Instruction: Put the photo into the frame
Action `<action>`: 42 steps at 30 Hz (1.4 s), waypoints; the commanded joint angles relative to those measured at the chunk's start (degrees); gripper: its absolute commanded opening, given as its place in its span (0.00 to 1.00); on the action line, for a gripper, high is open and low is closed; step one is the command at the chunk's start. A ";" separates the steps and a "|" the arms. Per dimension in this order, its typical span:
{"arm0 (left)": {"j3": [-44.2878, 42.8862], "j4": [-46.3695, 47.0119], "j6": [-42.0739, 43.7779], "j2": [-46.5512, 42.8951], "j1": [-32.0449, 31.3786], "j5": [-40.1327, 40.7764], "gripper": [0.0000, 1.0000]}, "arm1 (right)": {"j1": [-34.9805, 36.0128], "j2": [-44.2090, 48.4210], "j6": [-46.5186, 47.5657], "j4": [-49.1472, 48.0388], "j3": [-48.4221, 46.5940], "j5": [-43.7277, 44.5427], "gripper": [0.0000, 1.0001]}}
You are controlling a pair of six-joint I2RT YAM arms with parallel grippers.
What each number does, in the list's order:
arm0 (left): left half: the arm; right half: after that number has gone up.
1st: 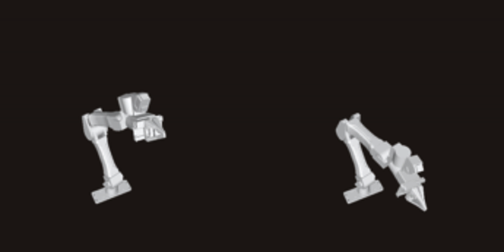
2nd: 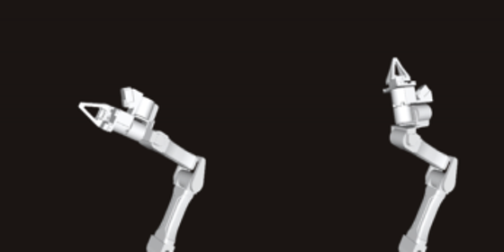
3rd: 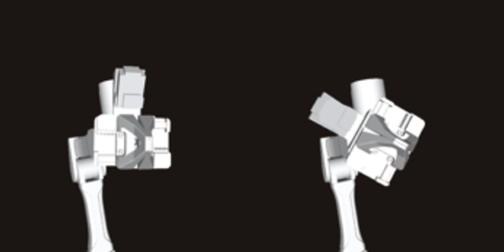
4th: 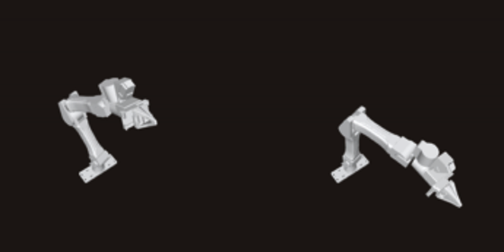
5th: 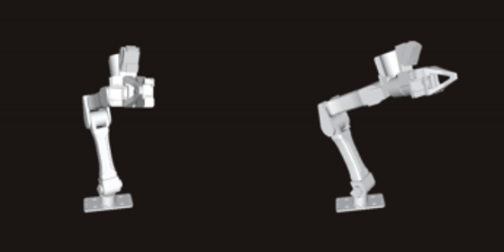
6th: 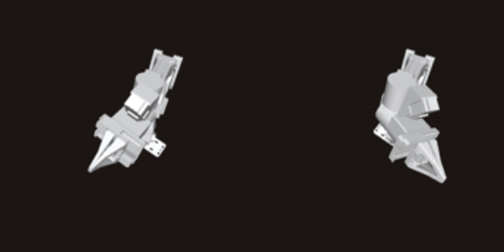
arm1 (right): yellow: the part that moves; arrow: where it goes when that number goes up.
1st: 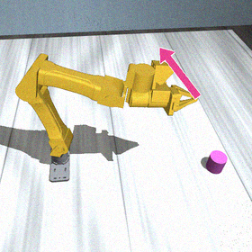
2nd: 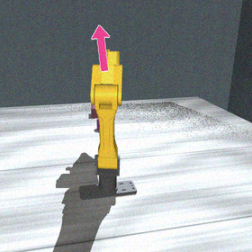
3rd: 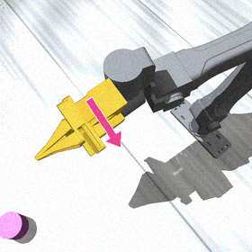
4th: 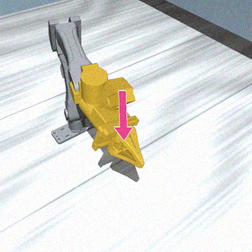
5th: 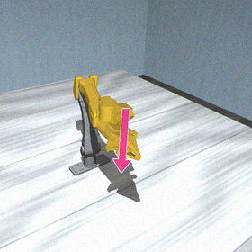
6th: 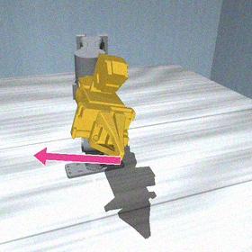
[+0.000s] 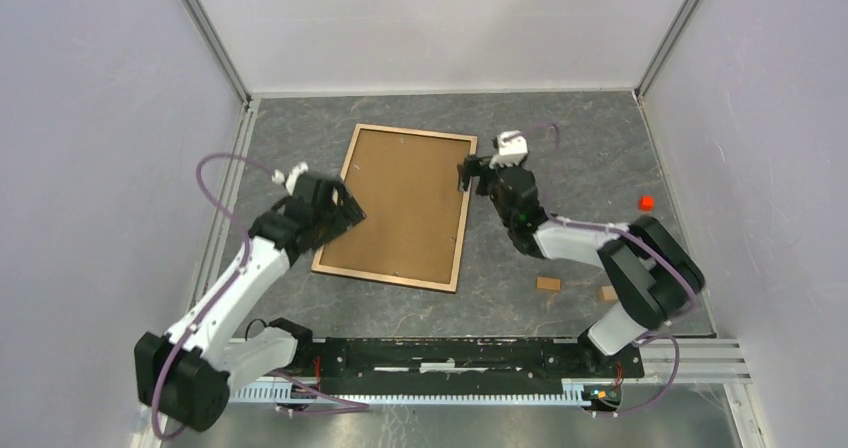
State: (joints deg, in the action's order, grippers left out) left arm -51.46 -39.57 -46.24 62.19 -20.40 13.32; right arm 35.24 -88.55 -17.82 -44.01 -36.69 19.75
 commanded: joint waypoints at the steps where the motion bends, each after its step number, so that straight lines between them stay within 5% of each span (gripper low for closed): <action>1: 14.14 1.97 -24.89 -7.52 -5.64 -5.84 1.00 | -1.16 -8.89 11.40 6.86 -13.09 0.85 0.98; 8: 20.42 5.99 -48.59 -4.15 -15.23 -3.15 0.91 | -1.24 -10.14 9.81 4.08 -11.88 -1.60 0.97; 11: 21.50 10.58 -51.99 -0.15 -15.75 -3.36 0.86 | -1.36 -9.03 9.98 3.77 -10.32 -1.03 0.97; 20: 20.80 11.02 -52.71 6.24 -15.83 -0.74 0.45 | -2.36 -8.05 8.82 4.25 -9.00 -0.61 0.97; 25: 14.84 3.24 -41.74 11.02 -15.74 4.26 0.25 | -3.03 -7.30 7.96 4.23 -8.11 -0.64 0.97; 28: 11.77 2.86 -29.97 14.72 -15.55 6.00 0.02 | -3.72 -6.73 7.79 4.70 -7.61 -1.44 0.97; 36: 5.64 1.56 -1.71 18.97 -14.98 12.55 0.02 | -6.26 -7.38 8.10 11.16 -10.12 -6.93 0.98; 42: 2.35 1.29 13.37 19.29 -9.23 13.03 0.02 | -7.30 -12.16 8.94 27.83 -20.08 -10.53 0.98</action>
State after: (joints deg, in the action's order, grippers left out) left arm -45.41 -37.08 -51.03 81.80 -33.15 22.76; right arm 28.29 -98.43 -9.58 -26.96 -49.41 11.81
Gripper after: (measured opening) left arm 0.322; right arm 0.979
